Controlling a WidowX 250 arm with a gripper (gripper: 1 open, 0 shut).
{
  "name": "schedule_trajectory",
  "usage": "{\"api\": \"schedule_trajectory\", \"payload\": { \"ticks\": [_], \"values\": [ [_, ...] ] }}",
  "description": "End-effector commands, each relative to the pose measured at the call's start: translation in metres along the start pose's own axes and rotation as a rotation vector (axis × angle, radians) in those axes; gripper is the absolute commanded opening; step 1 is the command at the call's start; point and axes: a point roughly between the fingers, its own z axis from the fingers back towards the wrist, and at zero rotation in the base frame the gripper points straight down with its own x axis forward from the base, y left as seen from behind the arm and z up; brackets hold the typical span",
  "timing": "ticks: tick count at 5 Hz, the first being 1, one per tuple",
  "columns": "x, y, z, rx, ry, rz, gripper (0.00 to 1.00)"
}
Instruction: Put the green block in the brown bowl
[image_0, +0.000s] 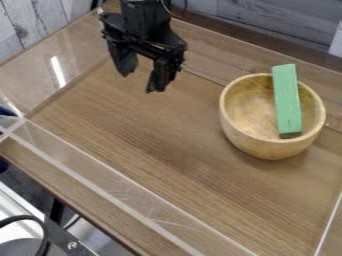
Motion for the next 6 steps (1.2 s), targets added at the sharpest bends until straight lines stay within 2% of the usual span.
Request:
{"api": "schedule_trajectory", "payload": {
  "ticks": [1, 2, 3, 4, 5, 6],
  "values": [
    [0.004, 0.009, 0.008, 0.023, 0.004, 0.026, 1.00],
    [0.004, 0.019, 0.004, 0.036, 0.045, 0.064, 1.00],
    [-0.008, 0.027, -0.007, 0.044, 0.051, 0.040, 1.00],
    [-0.014, 0.032, -0.015, 0.042, 0.047, 0.018, 1.00],
    [0.000, 0.039, 0.004, -0.018, 0.063, 0.037, 1.00],
    [0.003, 0.043, 0.011, -0.089, 0.106, 0.052, 1.00]
  ]
}}
